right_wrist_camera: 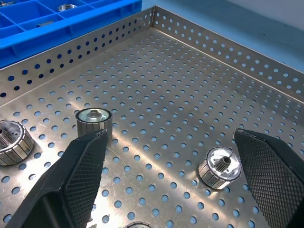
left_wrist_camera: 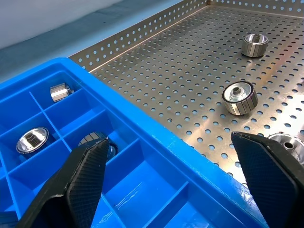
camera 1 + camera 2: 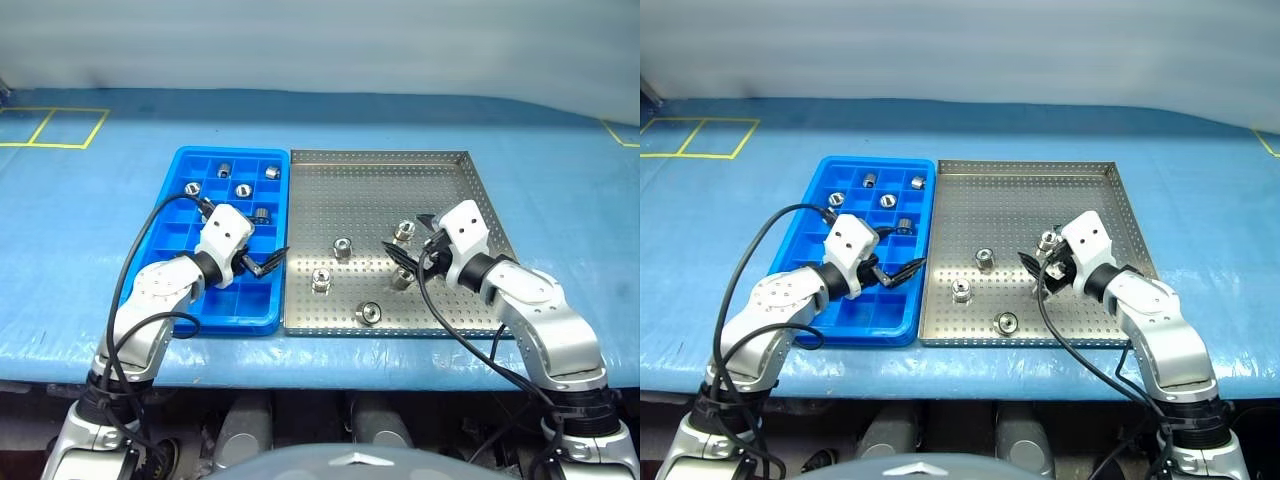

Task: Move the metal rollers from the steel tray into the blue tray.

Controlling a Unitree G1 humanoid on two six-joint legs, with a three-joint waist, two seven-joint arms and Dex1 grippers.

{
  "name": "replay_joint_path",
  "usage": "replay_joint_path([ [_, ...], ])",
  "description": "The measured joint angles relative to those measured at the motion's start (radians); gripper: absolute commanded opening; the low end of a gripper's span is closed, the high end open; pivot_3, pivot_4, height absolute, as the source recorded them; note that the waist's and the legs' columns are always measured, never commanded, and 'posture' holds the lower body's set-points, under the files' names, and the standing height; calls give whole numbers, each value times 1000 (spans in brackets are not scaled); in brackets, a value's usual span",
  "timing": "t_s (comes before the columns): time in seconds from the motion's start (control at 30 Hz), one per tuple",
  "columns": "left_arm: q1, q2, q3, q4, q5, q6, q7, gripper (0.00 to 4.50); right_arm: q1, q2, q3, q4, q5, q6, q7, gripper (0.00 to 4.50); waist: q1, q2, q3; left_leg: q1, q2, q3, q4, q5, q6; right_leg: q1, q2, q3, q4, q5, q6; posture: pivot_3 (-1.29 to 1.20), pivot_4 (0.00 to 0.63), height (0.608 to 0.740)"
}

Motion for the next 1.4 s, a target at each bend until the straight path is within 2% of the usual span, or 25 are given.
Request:
replay_joint_path([
  [1.0,28,11,2,-11,-8,23,20,4500,-11,23,37,23,-15,0,-21,4455,13,0,0,0,0,0,0,0,0,0,0,0,0,0,0,79,150,740],
  [1.17,4,-45,5,-29,-79,78,17,4500,-11,23,36,17,-17,0,-24,4455,14,0,0,-1,0,0,2,0,0,0,0,0,0,0,0,75,150,740],
  [1.27,-53,-69,-51,-53,-126,119,-21,4500,-3,19,31,-10,-17,1,-26,4455,15,0,0,-2,-1,0,2,0,0,0,0,0,0,0,0,50,150,740],
  [1.4,-112,-72,-176,-53,-122,141,-67,4500,16,15,10,-57,-19,1,-44,4455,5,0,0,-1,-1,0,2,-1,1,0,0,0,0,0,1,-5,150,740],
])
